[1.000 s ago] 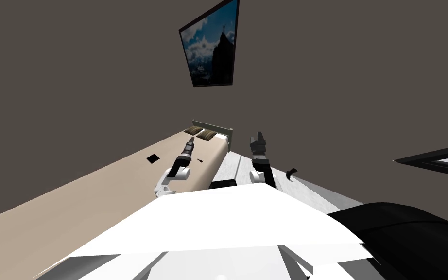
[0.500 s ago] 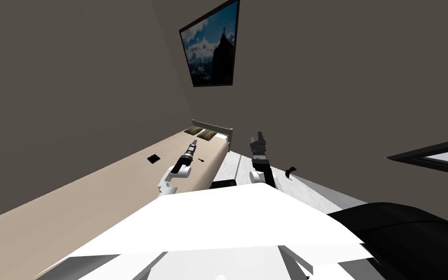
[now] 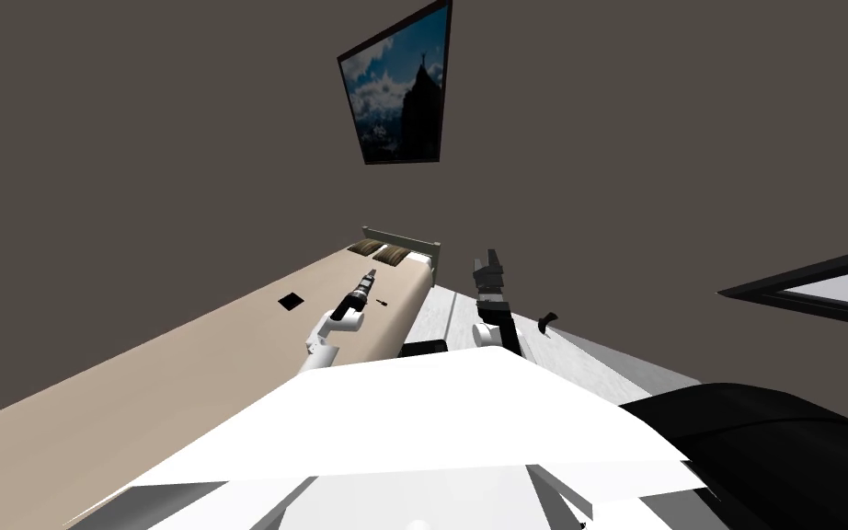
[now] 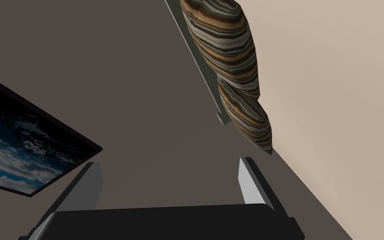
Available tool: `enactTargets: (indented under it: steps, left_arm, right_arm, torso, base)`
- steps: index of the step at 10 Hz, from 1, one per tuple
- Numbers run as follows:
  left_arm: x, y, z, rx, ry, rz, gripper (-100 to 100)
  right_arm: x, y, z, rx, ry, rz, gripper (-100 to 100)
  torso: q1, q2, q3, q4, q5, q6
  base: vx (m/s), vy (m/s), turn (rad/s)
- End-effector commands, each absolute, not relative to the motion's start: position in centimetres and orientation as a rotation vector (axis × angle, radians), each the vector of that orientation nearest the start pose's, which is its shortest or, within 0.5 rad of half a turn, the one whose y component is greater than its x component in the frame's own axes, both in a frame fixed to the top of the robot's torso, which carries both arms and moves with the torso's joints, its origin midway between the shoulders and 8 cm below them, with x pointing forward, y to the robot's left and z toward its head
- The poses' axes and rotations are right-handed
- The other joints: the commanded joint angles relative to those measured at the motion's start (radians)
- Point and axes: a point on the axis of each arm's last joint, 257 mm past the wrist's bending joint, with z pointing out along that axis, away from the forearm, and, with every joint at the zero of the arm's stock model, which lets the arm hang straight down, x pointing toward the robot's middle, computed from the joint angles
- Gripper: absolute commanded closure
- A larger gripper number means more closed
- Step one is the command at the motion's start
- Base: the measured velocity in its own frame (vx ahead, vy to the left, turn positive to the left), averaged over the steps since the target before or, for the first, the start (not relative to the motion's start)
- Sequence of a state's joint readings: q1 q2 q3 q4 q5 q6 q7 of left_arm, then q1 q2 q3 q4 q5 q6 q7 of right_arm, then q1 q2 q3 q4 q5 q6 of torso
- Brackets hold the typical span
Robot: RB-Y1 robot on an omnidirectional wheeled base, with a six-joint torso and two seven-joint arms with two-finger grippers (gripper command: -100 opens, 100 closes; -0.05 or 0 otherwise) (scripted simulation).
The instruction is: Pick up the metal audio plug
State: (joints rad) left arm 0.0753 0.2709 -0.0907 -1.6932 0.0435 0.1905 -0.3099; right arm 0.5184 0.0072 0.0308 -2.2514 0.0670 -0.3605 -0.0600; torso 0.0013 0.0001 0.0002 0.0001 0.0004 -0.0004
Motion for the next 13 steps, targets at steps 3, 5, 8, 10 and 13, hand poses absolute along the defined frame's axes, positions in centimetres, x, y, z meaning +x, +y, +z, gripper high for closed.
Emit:
enactTargets:
  steps: [3, 5, 8, 10, 13]
  left_arm:
    - [53.1, 26.8, -28.9, -0.893, 1.703, -0.713, -100]
    - [53.4, 27.4, -31.1, -0.922, 1.770, -0.661, -100]
    - [52.9, 28.7, -35.2, -0.982, 1.869, -0.577, -100]
    - [52.8, 29.4, -37.2, -1.012, 1.931, -0.523, -100]
    - [52.7, 30.1, -38.8, -1.036, 1.985, -0.473, -100]
  right_arm:
    - [37.1, -27.1, -2.4, 0.802, 0.753, 1.290, 0]
    - [37.1, -27.1, -2.4, 0.802, 0.753, 1.290, 0]
    - [37.1, -27.1, -2.4, 0.802, 0.753, 1.290, 0]
    - [37.1, -27.1, -2.4, 0.802, 0.753, 1.290, 0]
    - [37.1, -27.1, -2.4, 0.802, 0.753, 1.290, 0]
  torso:
    - [0.000, 0.000, 0.000, 0.000, 0.000, 0.000]
    - [0.001, 0.000, 0.000, 0.000, 0.000, 0.000]
    - [0.000, 0.000, 0.000, 0.000, 0.000, 0.000]
    - [0.000, 0.000, 0.000, 0.000, 0.000, 0.000]
    - [-0.001, 0.000, 0.000, 0.000, 0.000, 0.000]
  base:
    - [-0.014, 0.028, -0.053]
    - [-0.018, 0.033, -0.046]
    - [-0.015, 0.023, -0.051]
    - [-0.009, 0.018, -0.058]
    - [-0.006, 0.006, -0.039]
